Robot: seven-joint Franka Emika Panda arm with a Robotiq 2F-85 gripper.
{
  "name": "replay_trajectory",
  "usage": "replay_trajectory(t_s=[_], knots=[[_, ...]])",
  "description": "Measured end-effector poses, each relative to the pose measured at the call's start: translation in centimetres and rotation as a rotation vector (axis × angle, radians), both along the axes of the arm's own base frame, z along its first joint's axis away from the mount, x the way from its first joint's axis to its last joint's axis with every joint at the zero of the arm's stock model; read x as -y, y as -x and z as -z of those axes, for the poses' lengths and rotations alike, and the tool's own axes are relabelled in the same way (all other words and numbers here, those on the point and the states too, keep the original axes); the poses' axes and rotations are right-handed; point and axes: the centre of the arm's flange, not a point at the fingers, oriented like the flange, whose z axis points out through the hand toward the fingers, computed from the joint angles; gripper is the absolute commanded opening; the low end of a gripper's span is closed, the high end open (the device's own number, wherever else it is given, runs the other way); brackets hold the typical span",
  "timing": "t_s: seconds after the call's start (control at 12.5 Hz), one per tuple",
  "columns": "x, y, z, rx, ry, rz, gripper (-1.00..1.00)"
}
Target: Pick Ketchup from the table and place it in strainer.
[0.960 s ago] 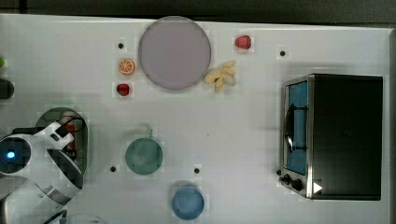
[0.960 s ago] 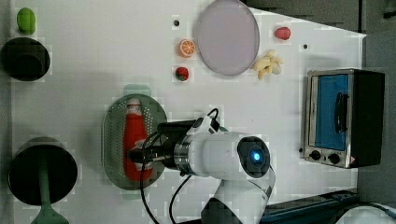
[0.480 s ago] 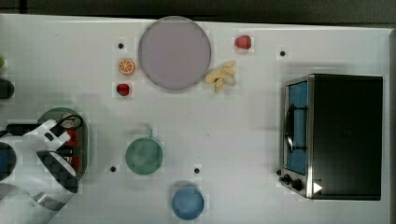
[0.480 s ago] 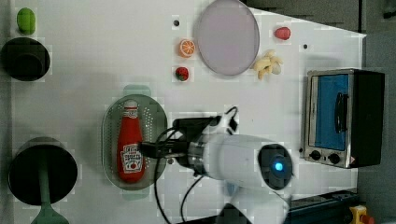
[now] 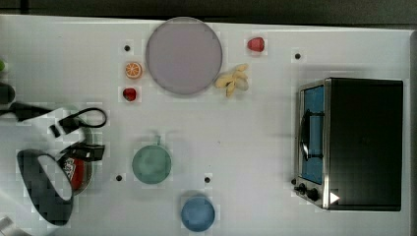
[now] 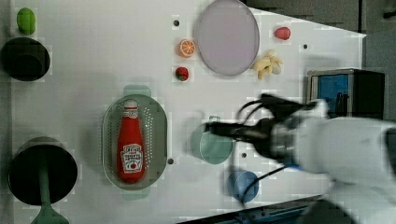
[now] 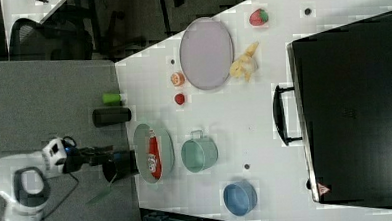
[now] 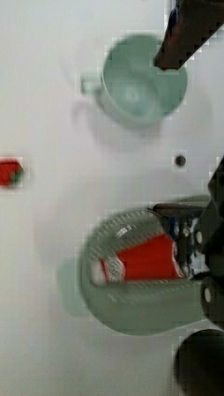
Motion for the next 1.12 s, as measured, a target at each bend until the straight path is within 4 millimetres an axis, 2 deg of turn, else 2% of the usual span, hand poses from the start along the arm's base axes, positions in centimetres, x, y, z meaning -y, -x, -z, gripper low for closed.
replay_trajectory(t_s=[0.24,0.48,0.64,0.8,0.88,0.96,1.12], knots=[[9.0,-3.2,-5.2,0.038,0.006,0.2,1.0],[20.4,-5.6,-9.2,0.102,-0.022,0.428,1.0],[28.6,-5.9,-10.6,0.118,-0.026,0.576,1.0],[35.1,-5.0,-10.5,0.065,-0.023,0.699,1.0],[37.3,-4.6,-10.3,0.055,-0.023,0.74,1.0],[38.5,-4.3,-10.0,0.033,-0.029,0.764,1.0],[38.8,-4.5,-10.2,0.025,-0.029,0.769,1.0]])
